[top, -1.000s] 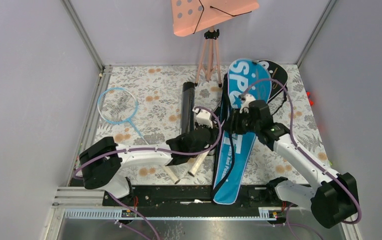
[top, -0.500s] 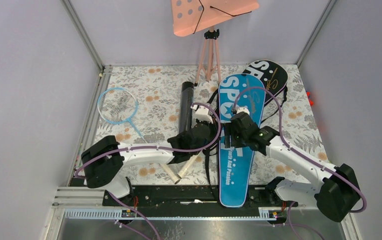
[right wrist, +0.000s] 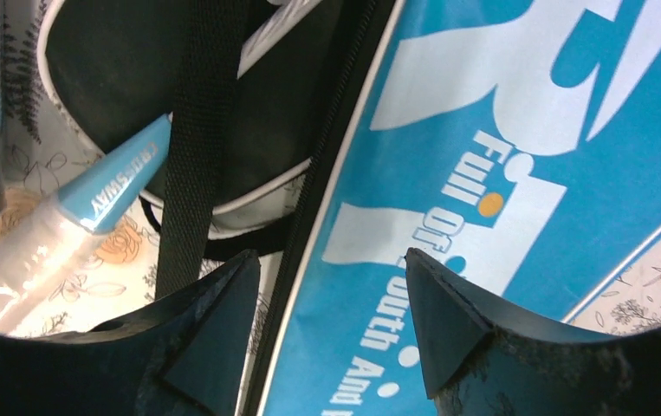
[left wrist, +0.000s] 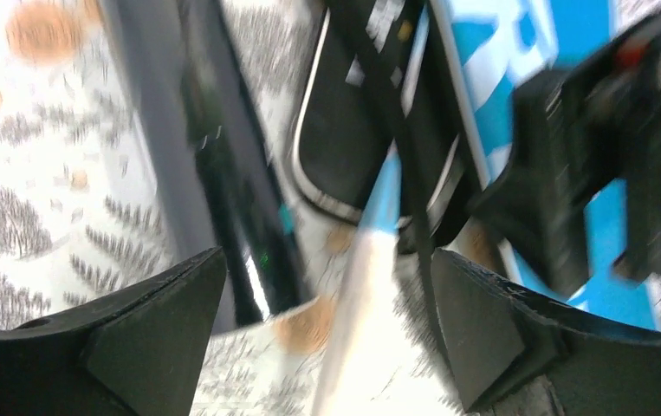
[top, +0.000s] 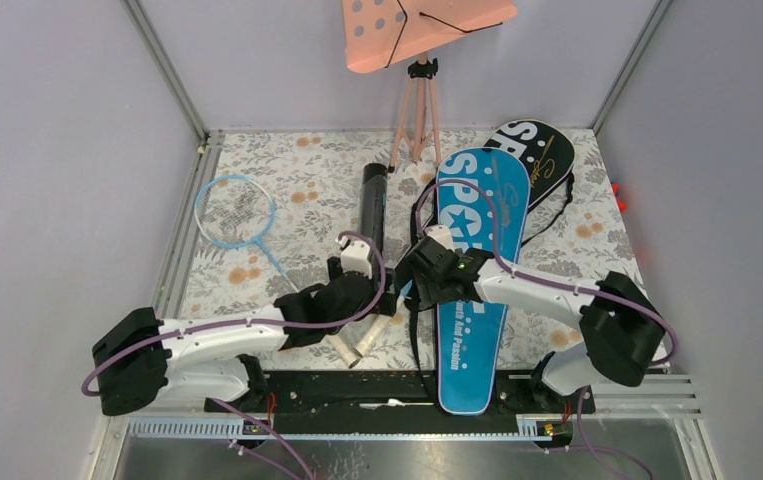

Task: Pack up the badminton gear
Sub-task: Place the racket bag at the center of the board.

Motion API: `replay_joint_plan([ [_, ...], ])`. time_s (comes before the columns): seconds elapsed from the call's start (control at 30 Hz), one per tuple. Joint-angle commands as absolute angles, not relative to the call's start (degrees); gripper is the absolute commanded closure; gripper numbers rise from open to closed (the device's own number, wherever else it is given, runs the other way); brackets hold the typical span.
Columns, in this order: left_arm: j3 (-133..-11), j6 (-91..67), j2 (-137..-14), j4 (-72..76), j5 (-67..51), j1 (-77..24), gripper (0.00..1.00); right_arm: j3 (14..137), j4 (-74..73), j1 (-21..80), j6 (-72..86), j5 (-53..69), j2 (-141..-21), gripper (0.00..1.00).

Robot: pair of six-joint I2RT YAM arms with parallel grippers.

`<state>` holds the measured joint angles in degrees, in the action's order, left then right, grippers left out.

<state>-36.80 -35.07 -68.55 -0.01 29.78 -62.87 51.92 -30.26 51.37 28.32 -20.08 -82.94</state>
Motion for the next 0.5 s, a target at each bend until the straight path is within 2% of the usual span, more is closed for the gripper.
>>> replay_joint_plan([
  [0.0, -28.59, -38.52, -62.89, 1.94, 20.24, -62.06, 0.03, 55.12, -28.76, 52.04, 31.76, -25.14, -86.75, 0.32],
  [0.17, -24.77, -37.32, -60.13, 4.15, 15.21, -62.05, 0.05, 57.11, -32.71, 52.06, 33.53, -30.73, -90.58, 0.38],
  [0.33, -25.46, -35.82, -62.4, 3.76, 12.86, -62.05, 0.11, 57.33, -33.4, 52.11, 34.33, -30.85, -92.94, 0.42],
  [0.37, -26.0, -35.51, -63.15, 3.58, 12.37, -62.12, 0.12, 57.43, -33.67, 52.07, 34.42, -30.96, -93.04, 0.45],
  [0.43, -27.09, -35.11, -64.97, 2.88, 11.77, -62.14, 0.15, 57.22, -33.74, 52.12, 34.63, -31.73, -92.6, 0.56],
  [0.47, -27.61, -34.88, -65.82, 2.66, 11.62, -62.14, 0.16, 57.0, -33.7, 52.16, 34.78, -32.09, -92.17, 0.65],
])
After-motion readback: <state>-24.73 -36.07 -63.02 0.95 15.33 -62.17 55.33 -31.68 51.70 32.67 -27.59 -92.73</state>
